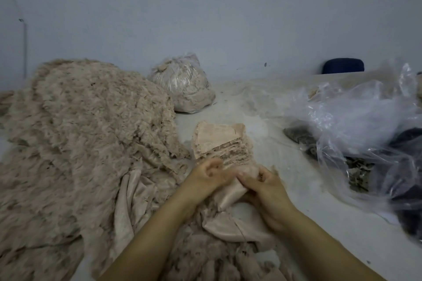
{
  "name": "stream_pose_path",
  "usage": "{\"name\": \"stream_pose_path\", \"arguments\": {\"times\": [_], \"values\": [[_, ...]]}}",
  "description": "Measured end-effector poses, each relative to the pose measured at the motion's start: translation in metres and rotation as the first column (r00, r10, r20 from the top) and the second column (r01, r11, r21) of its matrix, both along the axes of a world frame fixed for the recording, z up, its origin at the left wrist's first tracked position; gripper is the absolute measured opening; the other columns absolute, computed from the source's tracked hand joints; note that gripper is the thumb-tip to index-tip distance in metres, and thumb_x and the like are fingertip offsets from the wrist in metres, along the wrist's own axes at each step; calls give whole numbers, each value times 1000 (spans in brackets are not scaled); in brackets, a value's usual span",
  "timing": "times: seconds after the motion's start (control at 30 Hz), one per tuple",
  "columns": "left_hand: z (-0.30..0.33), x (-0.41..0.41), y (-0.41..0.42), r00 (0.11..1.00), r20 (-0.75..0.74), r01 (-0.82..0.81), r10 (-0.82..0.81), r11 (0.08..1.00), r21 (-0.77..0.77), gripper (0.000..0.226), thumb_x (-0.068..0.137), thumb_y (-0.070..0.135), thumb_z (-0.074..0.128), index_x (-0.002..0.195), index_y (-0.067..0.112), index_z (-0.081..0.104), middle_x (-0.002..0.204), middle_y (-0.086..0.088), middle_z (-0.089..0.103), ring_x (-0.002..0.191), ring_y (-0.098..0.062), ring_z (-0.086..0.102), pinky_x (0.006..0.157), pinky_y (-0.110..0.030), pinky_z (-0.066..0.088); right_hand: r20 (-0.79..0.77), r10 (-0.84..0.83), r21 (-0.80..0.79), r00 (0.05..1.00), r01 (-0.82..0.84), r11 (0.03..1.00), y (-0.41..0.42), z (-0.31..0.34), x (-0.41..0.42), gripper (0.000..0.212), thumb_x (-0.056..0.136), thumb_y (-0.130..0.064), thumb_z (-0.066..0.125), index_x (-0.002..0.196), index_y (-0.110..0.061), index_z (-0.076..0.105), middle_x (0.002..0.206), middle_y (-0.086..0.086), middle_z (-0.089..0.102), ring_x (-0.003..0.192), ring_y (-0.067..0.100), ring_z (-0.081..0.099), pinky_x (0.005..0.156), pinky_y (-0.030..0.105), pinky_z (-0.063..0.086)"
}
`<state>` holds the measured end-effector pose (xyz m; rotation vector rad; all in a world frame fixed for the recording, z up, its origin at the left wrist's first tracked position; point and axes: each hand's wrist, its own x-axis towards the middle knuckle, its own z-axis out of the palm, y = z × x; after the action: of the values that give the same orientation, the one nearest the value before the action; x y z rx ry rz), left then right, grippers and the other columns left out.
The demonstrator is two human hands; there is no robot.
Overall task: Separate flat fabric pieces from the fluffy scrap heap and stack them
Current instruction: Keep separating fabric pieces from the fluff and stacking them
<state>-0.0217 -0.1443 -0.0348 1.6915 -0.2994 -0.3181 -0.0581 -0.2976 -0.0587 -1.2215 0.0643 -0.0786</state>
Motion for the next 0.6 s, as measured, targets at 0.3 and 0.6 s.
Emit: {"name": "stream_pose_path", "arguments": {"times": [0.3,0.6], "values": [[-24,-3,2,988,-142,-111,52,888,-446,21,76,11,68,93,2,60,84,-15,69,76,-24,67,65,-33,57,-60,130,7,990,-130,992,-7,-5,3,21,64,-28,79,74,-16,65,64,7,59,47,14,53,43,23,46],[-27,0,-5,944,111,-270,311,920,-285,13,94,15,55,86,17,65,79,6,69,74,-7,63,68,-20,49,153,-176,-119,972,195,974,-9,-1,10,27,70,-31,71,52,-20,54,40,-1,44,35,10,38,39,19,35]]}}
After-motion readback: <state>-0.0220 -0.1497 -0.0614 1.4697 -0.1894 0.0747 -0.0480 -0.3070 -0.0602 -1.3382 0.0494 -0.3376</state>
